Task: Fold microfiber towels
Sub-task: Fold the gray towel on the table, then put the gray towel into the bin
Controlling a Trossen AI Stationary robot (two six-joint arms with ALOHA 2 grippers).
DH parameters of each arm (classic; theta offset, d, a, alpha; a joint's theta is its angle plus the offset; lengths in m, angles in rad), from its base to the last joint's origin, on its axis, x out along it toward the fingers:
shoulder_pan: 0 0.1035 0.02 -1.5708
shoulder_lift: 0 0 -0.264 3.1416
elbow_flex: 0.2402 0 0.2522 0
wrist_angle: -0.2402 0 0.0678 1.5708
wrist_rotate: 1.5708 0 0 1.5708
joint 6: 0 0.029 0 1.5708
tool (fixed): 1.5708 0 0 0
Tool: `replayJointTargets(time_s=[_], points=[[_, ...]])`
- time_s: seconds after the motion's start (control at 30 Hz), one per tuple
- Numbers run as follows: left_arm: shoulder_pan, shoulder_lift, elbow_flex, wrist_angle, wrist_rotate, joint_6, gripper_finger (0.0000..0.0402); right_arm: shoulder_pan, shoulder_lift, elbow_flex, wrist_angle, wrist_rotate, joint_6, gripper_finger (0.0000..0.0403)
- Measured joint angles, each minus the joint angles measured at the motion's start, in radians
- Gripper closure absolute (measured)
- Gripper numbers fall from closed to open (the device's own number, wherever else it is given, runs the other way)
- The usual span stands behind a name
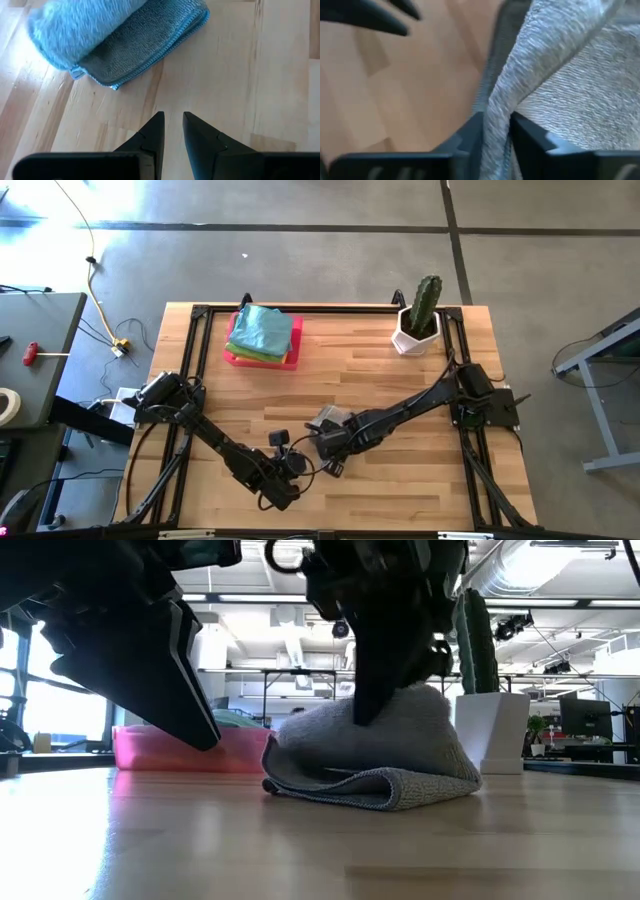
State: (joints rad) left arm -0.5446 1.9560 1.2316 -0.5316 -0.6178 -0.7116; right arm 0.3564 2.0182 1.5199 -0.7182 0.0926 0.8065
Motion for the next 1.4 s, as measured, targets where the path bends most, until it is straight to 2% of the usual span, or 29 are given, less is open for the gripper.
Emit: replayJointTargets(time_s=[0.17, 0.27, 0.43, 0.57, 0.83, 0.97, 1.07, 1.23, 1.4], points=[[0.0, 0.0, 0.0, -0.001, 0.0, 0.008, 0.034, 0.003, 0.0, 0.049, -0.036, -0.023, -0.078, 0.0249], [0.0, 0.0, 0.0, -0.002, 0.0, 0.007, 0.034, 0.003, 0.0, 0.103, -0.09, -0.008, -0.139, 0.0222], [0.0, 0.0, 0.0, -0.002, 0.002, -0.019, 0.034, 0.016, 0.0, 0.198, -0.25, 0.138, -0.264, 0.0215], [0.0, 0.0, 0.0, 0.002, 0.006, -0.019, 0.034, 0.03, -0.001, 0.22, -0.316, 0.226, -0.336, 0.0217], [0.007, 0.0, 0.0, 0.005, 0.007, -0.037, 0.034, 0.03, -0.018, 0.148, -0.366, 0.288, -0.379, 0.0217], [0.038, 0.0, 0.0, 0.005, 0.008, -0.082, 0.034, 0.023, -0.11, 0.061, -0.379, 0.321, -0.354, 0.0218], [0.069, 0.0, 0.001, 0.004, 0.022, -0.082, 0.034, 0.018, -0.225, -0.062, -0.3, 0.345, -0.338, 0.0218], [0.116, 0.0, 0.0, 0.005, 0.092, -0.073, 0.034, 0.004, -0.457, -0.362, -0.04, 0.344, -0.332, 0.0218], [0.154, 0.0, 0.0, 0.005, 0.113, -0.072, 0.034, -0.017, -0.699, -0.666, 0.215, 0.333, -0.313, 0.0218]])
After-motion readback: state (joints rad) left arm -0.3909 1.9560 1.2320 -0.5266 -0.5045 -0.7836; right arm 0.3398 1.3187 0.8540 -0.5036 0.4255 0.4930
